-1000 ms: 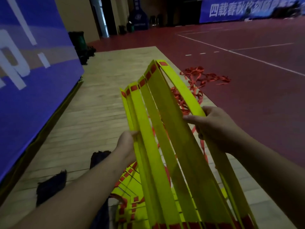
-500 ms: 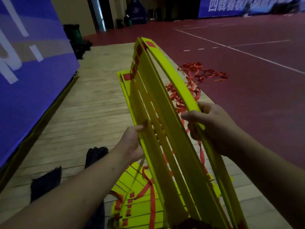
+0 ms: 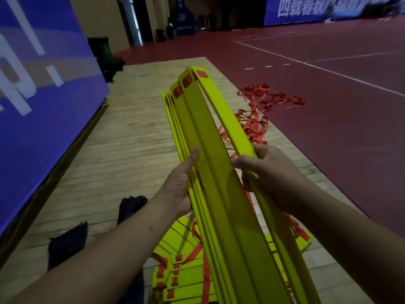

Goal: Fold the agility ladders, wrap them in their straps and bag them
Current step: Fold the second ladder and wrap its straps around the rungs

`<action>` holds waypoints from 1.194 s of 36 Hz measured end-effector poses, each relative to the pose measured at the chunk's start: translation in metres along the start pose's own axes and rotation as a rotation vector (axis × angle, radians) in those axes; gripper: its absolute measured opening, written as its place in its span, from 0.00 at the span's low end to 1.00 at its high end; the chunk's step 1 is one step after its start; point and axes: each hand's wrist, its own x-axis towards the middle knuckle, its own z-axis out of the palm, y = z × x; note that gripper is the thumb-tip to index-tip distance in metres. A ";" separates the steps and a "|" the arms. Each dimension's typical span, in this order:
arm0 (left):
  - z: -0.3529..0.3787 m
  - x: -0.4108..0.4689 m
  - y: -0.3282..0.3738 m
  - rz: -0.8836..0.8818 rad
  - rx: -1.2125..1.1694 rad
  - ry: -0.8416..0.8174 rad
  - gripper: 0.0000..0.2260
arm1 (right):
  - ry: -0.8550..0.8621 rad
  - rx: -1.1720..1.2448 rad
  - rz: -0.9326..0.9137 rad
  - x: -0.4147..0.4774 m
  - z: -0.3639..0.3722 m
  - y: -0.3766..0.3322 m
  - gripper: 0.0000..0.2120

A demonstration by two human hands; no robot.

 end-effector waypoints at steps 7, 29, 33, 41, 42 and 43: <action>0.000 0.000 -0.001 -0.038 0.018 0.072 0.13 | 0.012 0.020 0.029 0.000 0.004 0.004 0.07; -0.001 0.004 0.004 0.045 0.035 0.135 0.10 | -0.088 0.177 0.407 0.005 0.011 0.020 0.03; -0.002 0.003 0.007 0.030 0.082 0.160 0.08 | -0.071 0.169 0.518 0.005 0.012 0.019 0.06; 0.000 -0.002 0.009 -0.039 0.085 0.170 0.17 | -0.089 0.113 0.452 0.011 0.012 0.027 0.11; 0.000 -0.002 0.010 -0.049 0.063 0.161 0.18 | -0.113 0.137 0.449 0.011 0.011 0.029 0.11; 0.000 -0.001 0.011 -0.054 0.042 0.146 0.19 | -0.133 0.156 0.446 0.011 0.009 0.030 0.12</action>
